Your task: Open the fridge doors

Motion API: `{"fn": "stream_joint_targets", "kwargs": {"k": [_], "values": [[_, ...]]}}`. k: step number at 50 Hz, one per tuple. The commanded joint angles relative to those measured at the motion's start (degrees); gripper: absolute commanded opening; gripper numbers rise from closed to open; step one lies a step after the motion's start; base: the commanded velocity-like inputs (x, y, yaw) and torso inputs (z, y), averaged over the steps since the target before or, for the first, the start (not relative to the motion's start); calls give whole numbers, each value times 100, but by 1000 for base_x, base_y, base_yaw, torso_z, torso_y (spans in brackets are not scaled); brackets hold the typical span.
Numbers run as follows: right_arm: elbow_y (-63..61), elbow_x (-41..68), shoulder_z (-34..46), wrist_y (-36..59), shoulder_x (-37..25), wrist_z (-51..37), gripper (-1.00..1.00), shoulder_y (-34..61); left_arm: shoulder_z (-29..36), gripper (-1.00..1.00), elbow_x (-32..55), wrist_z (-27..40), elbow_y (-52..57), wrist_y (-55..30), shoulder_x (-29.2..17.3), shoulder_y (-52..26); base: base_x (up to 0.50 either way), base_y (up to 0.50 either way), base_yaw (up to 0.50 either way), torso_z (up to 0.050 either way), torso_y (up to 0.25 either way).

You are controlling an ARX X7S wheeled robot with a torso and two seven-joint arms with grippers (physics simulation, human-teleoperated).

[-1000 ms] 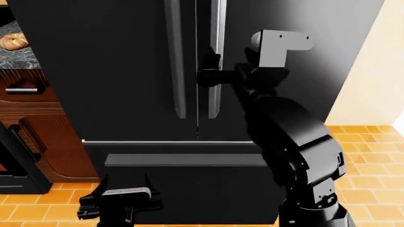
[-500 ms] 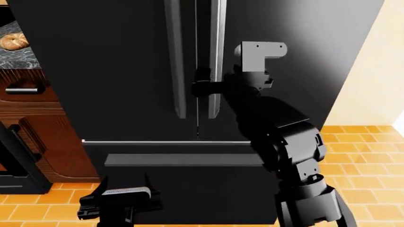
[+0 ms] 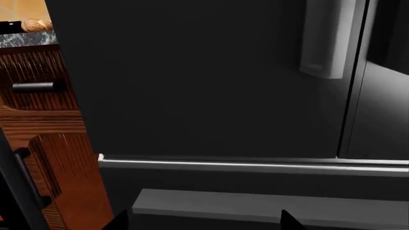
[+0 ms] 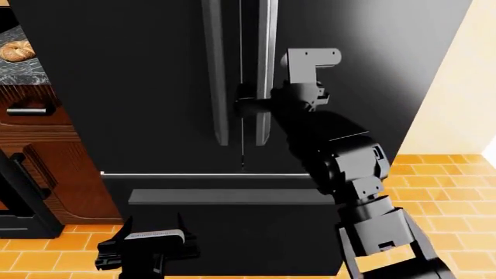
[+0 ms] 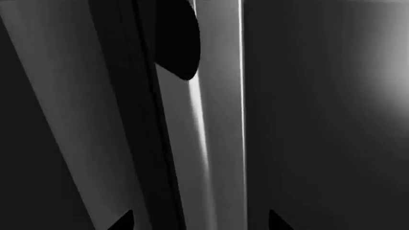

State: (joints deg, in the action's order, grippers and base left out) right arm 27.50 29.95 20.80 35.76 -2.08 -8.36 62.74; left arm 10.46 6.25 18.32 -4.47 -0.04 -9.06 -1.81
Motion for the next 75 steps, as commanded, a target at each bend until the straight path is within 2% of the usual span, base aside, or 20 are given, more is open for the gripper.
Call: {"fn": "stream_joint_targets", "kwargs": {"k": [1, 15, 21, 30, 43, 51, 52, 62, 75], "values": [[717, -2, 189, -109, -15, 119, 100, 389, 35, 100, 51, 27, 8, 8, -29, -3, 0, 0, 0, 0, 0], [1492, 67, 439, -225, 70, 364, 100, 748, 87, 100, 96, 59, 24, 17, -61, 0, 0, 0, 0, 0, 0], [2219, 185, 505, -663, 175, 414, 100, 1005, 103, 100, 118, 64, -20, 38, -73, -28, 0, 0, 0, 0, 0], [3182, 1055, 1339, -1305, 201, 341, 100, 1404, 130, 100, 146, 90, 37, 23, -103, -7, 0, 0, 0, 0, 0], [4092, 3913, 4290, -2298, 206, 300, 100, 1933, 170, 100, 206, 103, 24, 23, -124, -22, 0, 0, 0, 0, 0], [4205, 5105, 5657, -2647, 207, 263, 100, 2127, 178, 100, 266, 108, 46, 9, -139, -31, 0, 0, 0, 0, 0], [4203, 5201, 5757, -2727, 207, 294, -100, 2133, 180, 100, 269, 107, 34, 20, -139, -35, 0, 0, 0, 0, 0], [4272, 5828, 6299, -3035, 206, 270, -100, 2228, 205, 100, 285, 135, 10, 58, -157, -44, 3, 0, 0, 0, 0], [4313, 6212, 6537, -3166, 201, 388, -100, 2273, 242, 100, 307, 177, 24, 64, -180, -42, 8, 1, 3, 0, 0]]}}
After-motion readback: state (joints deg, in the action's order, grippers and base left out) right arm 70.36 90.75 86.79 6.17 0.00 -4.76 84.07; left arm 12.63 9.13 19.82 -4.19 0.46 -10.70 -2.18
